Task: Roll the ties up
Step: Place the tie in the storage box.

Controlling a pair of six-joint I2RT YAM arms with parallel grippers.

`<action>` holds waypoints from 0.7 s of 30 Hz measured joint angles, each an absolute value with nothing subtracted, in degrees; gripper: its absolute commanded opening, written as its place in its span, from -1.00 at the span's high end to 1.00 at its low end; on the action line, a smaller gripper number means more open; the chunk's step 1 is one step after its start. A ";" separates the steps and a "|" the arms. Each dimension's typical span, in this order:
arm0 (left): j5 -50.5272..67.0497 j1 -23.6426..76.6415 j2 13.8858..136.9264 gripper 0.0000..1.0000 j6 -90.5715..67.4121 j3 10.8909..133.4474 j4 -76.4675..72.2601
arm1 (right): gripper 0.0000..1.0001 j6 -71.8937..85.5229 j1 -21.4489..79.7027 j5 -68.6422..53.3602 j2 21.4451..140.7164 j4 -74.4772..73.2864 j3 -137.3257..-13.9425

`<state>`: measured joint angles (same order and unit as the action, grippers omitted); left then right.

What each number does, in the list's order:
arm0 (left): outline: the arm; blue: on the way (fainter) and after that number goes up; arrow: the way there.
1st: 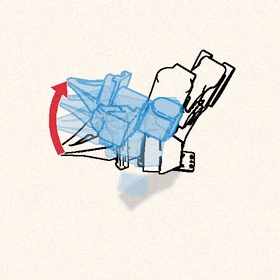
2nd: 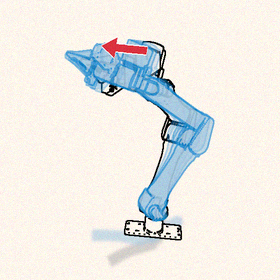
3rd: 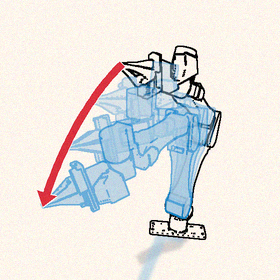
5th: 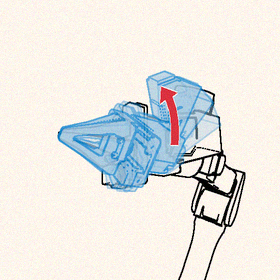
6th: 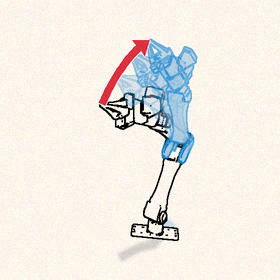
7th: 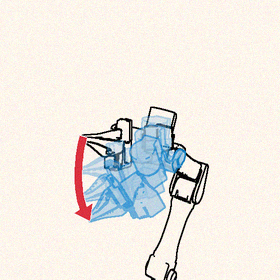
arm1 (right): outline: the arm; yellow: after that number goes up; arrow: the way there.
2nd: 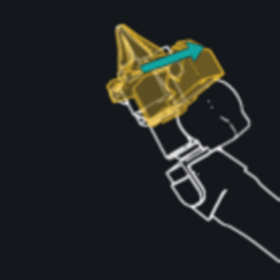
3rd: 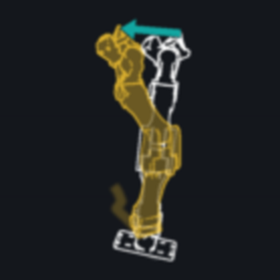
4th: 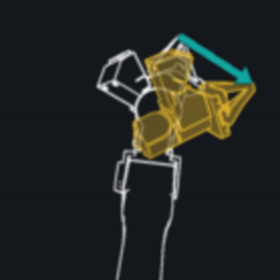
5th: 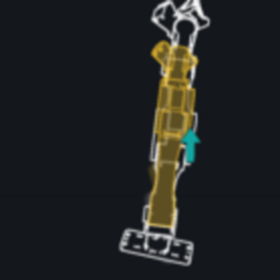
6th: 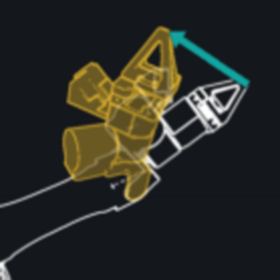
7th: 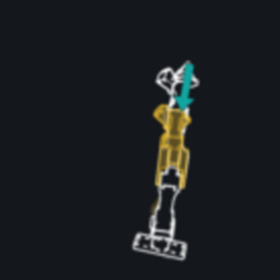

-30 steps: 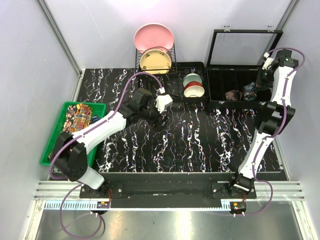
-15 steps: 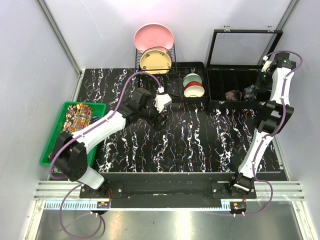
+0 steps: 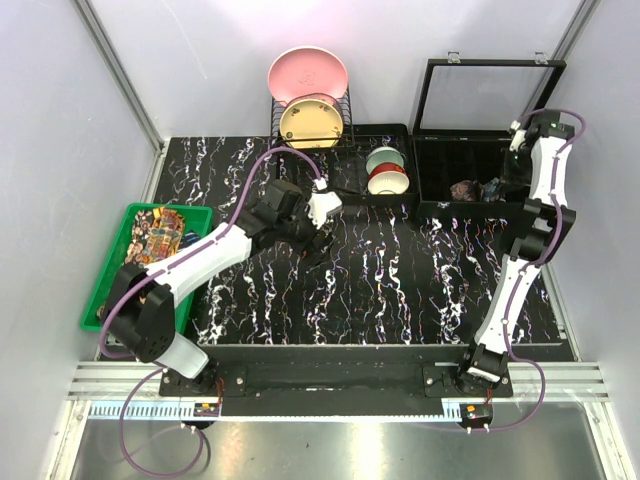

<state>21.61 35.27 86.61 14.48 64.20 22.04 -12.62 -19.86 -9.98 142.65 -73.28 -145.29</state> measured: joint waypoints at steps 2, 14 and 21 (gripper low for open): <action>21.61 35.27 86.61 -0.98 14.46 63.79 22.06 | 1.00 -12.62 -19.70 -9.52 143.59 -73.21 -145.36; 20.71 35.27 85.56 -0.98 13.34 63.18 22.24 | -0.03 -12.25 -19.57 -9.08 144.40 -73.21 -146.74; 20.01 35.27 82.96 -0.98 12.23 63.18 22.37 | -0.41 -12.75 -19.55 -11.86 142.56 -73.21 -147.65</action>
<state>20.01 35.27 82.96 12.23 63.18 22.37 -12.75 -19.55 -11.86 142.56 -73.21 -147.65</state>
